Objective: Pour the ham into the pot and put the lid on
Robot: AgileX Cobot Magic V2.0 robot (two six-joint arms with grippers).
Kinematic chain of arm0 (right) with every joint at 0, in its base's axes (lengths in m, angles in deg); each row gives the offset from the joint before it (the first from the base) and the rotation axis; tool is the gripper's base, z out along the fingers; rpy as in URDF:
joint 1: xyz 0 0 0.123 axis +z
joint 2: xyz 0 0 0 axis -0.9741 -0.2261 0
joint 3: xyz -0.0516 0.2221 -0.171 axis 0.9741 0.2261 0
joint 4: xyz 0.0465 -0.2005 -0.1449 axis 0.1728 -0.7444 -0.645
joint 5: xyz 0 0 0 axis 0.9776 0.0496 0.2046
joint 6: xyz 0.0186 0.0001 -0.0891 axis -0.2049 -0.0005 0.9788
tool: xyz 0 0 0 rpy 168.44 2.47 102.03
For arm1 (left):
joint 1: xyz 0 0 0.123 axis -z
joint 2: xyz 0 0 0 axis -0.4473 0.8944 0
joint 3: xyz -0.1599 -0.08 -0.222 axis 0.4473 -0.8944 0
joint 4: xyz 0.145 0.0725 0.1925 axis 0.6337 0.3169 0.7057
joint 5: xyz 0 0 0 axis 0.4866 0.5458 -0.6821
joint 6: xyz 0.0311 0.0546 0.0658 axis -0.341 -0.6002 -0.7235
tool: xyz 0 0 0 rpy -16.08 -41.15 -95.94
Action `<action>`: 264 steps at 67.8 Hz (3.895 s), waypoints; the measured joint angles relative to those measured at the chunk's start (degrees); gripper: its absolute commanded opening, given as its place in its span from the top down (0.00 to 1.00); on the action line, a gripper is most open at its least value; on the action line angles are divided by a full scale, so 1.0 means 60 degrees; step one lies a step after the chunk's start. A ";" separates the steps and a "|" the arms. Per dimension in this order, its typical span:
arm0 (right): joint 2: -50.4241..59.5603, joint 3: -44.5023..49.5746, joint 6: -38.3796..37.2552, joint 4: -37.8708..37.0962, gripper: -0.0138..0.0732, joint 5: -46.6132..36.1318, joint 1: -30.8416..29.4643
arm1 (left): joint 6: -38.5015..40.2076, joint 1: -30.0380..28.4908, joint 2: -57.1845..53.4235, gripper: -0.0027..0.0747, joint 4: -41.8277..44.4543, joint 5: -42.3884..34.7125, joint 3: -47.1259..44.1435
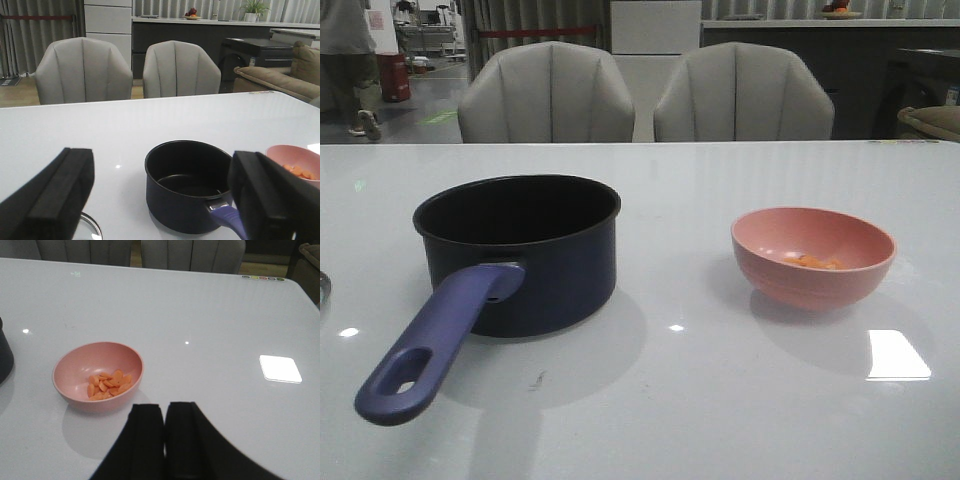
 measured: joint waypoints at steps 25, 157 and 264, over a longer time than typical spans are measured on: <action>-0.0795 -0.0344 -0.0021 0.0219 0.28 -0.0011 0.0000 | 0.0000 0.0000 0.0000 0.21 0.0000 0.0000 0.0000; -1.4122 -0.8654 0.0395 0.2377 0.69 0.1722 0.0055 | 0.0000 0.0000 0.0000 0.21 0.0000 0.0000 0.0000; -1.5228 -0.8826 0.2899 0.0767 0.69 -0.9025 0.4809 | 0.0000 0.0000 -0.0013 0.21 0.0000 0.0000 0.0000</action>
